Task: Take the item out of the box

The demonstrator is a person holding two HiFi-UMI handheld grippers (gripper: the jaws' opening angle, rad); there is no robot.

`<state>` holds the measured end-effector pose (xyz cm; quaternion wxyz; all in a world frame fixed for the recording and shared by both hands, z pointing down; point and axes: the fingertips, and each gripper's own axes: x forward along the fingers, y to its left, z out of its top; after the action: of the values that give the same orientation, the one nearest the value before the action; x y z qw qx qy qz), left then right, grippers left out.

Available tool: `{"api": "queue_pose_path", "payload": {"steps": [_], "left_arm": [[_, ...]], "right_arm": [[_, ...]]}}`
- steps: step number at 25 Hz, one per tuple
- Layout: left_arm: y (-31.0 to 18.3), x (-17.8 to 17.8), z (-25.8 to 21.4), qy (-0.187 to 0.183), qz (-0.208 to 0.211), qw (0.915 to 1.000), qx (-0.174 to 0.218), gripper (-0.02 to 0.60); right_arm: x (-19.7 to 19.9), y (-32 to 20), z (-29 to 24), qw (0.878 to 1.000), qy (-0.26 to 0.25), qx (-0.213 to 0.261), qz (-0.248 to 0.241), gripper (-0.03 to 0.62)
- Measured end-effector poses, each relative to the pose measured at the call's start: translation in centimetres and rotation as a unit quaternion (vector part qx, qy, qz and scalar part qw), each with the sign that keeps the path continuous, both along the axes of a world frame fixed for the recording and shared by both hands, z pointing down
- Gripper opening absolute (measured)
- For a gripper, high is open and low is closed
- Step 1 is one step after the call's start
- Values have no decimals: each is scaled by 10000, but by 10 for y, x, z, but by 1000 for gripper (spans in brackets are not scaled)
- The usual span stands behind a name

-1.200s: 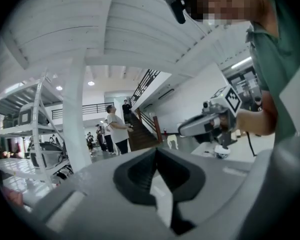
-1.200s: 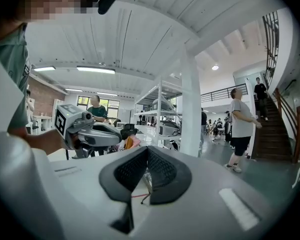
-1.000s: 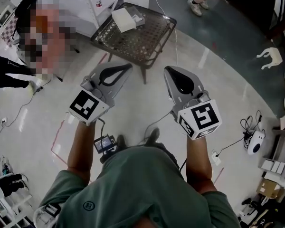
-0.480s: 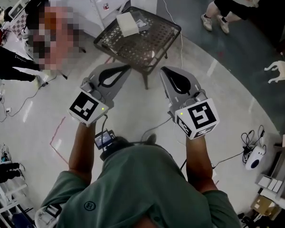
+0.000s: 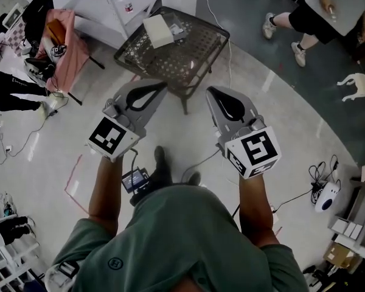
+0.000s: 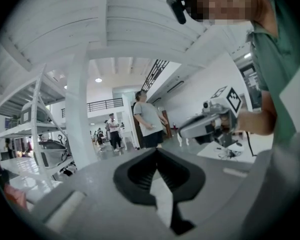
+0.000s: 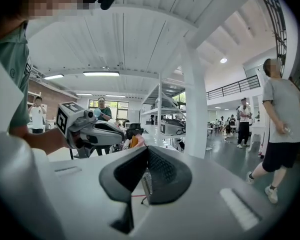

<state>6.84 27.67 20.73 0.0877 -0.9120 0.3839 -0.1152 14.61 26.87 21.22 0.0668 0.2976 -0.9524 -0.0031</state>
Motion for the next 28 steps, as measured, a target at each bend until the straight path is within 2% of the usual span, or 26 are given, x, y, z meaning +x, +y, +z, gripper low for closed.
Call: {"api": "queue_pose_path", "payload": {"steps": [18, 22, 28], "left_arm": [[-146, -108, -13, 283, 962, 9949, 65, 3], [-167, -126, -9, 359, 1052, 9938, 53, 3], [-192, -139, 4, 403, 966, 9945, -59, 3]], "right_arm": [[-105, -126, -13, 9944, 242, 4, 1034, 5], [-120, -145, -10, 9925, 307, -81, 1182, 5], [-135, -171, -1, 9937, 353, -135, 1051, 5]]}}
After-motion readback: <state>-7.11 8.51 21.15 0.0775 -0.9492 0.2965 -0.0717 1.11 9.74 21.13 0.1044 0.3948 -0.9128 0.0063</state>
